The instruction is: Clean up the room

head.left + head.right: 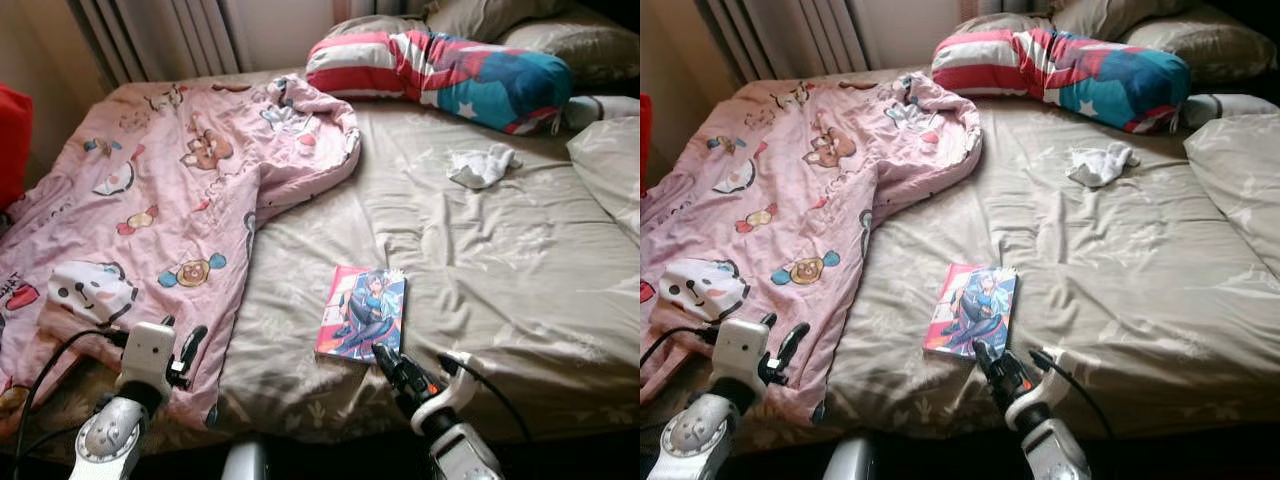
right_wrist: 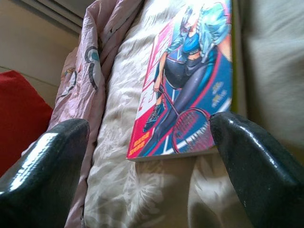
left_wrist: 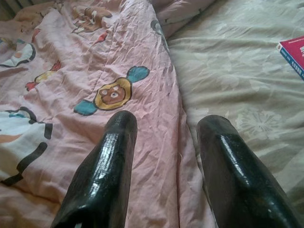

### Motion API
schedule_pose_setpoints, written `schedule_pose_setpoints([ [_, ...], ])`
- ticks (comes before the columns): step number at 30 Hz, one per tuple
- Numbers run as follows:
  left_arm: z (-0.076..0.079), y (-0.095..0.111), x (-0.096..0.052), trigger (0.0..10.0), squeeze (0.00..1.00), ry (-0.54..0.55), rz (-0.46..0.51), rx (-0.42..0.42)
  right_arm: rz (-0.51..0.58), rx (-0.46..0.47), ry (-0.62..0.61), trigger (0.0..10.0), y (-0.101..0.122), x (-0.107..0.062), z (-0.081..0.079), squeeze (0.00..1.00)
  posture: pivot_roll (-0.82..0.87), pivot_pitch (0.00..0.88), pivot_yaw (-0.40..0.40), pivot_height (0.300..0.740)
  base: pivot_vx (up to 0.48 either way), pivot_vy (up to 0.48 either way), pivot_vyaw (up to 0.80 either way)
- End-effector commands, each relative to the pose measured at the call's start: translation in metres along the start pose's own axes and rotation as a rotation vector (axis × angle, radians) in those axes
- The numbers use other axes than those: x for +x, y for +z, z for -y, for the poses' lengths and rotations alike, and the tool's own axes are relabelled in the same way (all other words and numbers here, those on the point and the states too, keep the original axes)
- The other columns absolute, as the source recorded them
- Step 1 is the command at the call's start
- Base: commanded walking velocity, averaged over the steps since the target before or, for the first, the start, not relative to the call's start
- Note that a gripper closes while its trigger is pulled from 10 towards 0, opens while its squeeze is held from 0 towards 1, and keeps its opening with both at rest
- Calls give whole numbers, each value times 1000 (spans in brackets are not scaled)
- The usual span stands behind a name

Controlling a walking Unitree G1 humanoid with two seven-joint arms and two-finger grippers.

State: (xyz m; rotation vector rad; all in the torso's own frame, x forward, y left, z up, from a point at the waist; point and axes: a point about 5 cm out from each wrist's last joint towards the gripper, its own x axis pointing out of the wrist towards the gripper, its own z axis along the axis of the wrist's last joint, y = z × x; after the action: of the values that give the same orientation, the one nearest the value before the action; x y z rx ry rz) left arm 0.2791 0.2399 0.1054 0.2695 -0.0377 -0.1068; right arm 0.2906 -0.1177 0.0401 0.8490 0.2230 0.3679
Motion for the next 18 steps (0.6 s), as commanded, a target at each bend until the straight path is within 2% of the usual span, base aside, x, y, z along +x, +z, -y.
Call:
schedule_pose_setpoints([
  [1,-4,0,-5,10000,0,-7,-8,30,-5,12,-9,10000,-5,2,0,0,103,175,127,536,0,0,0],
  [3,-4,0,-6,10000,0,-7,-8,31,7,12,-12,10000,-3,4,-1,0,109,176,129,536,0,0,0],
  [7,-8,0,-10,10000,0,-5,-13,40,136,47,36,10000,13,10,-10,0,118,171,131,536,0,0,0],
  [12,-6,0,-11,10000,0,-18,-16,44,183,74,40,10000,16,8,-8,0,116,170,134,536,0,0,0],
  [18,-3,1,-10,10000,0,-31,-17,42,181,78,4,10000,11,5,-2,0,110,182,142,536,0,0,0],
])
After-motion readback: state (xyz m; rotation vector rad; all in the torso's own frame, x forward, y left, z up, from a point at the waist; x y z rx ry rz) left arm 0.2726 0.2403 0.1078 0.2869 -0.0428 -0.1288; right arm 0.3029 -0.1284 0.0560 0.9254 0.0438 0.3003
